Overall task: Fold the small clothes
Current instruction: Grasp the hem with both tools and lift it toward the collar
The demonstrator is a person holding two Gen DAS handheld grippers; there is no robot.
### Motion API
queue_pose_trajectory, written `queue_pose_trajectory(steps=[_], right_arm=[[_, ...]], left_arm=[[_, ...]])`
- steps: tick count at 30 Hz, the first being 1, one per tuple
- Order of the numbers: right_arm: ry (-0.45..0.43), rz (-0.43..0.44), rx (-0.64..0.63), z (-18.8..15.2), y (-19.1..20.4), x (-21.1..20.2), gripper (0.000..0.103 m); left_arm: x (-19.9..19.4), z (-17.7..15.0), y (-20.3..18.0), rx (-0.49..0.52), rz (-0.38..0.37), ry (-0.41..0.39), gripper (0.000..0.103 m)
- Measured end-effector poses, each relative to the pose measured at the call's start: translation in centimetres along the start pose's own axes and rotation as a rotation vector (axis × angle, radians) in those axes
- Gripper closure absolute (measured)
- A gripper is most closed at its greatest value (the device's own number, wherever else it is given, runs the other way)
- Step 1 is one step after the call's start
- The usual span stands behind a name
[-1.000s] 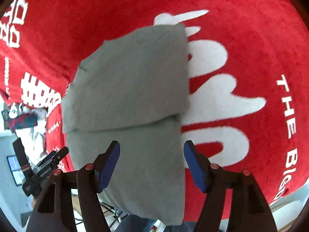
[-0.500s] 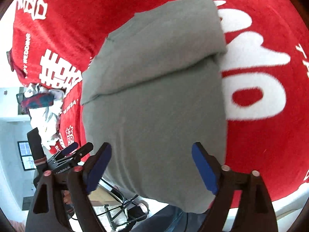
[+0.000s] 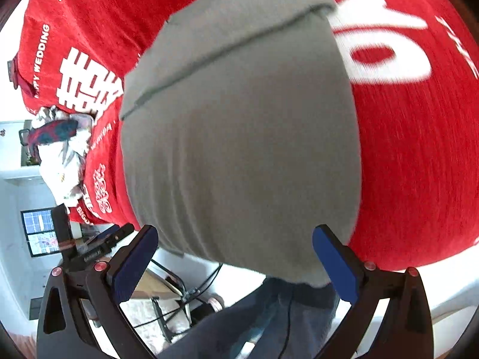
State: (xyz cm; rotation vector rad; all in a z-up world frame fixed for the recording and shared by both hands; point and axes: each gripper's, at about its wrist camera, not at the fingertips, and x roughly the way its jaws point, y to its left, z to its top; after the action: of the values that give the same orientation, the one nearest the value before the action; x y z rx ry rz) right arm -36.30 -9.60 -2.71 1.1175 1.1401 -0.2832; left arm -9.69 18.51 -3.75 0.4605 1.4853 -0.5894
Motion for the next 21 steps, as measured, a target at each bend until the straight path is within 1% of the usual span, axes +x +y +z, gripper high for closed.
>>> queue_pose_trajectory(steps=[4,8,10,12,14,15,16,17,18,19,20,21], right_arm=[[0.074,-0.025,0.011,-3.1,-2.1,2.0,0.000],[0.152,-0.061,0.048,-5.9,-5.3,5.6,0.003],[0.181,-0.082,0.059,-6.9,-6.6,7.5,0.009],[0.197,-0.108,0.067,-7.6,-7.9,9.1,0.022],[0.194,-0.120,0.062,-7.9,-8.6,10.1,0.025],[0.186,-0.118,0.062,-8.0,-8.9,10.4,0.029],[0.181,-0.106,0.067,-8.0,-9.0,10.4,0.030],[0.179,-0.098,0.071,-8.0,-9.0,10.4,0.035],[0.175,-0.077,0.077,-8.1,-9.1,10.2,0.058],[0.171,-0.052,0.083,-8.2,-9.0,10.1,0.078],[0.171,-0.054,0.091,-8.4,-8.8,9.7,0.097],[0.163,-0.057,0.090,-8.5,-8.7,9.4,0.097]], left_arm=[[2.6,-2.0,1.4,-0.029,-0.031,0.053,0.001],[5.8,-3.8,1.5,-0.014,-0.047,0.096,0.001],[7.1,-4.3,1.5,-0.004,-0.044,0.111,0.001],[8.0,-4.7,1.3,-0.007,-0.056,0.119,0.001],[8.2,-4.9,1.3,-0.009,-0.083,0.114,0.001],[8.2,-5.0,1.2,-0.003,-0.084,0.107,0.001],[8.2,-5.2,1.2,0.003,-0.085,0.102,0.001],[8.1,-5.3,1.2,0.011,-0.096,0.103,0.009],[7.9,-5.4,1.1,0.015,-0.122,0.106,0.018],[7.6,-5.5,0.8,0.021,-0.177,0.121,0.037],[7.4,-5.5,0.6,0.033,-0.179,0.123,0.056],[6.9,-5.4,0.3,0.067,-0.184,0.122,0.071]])
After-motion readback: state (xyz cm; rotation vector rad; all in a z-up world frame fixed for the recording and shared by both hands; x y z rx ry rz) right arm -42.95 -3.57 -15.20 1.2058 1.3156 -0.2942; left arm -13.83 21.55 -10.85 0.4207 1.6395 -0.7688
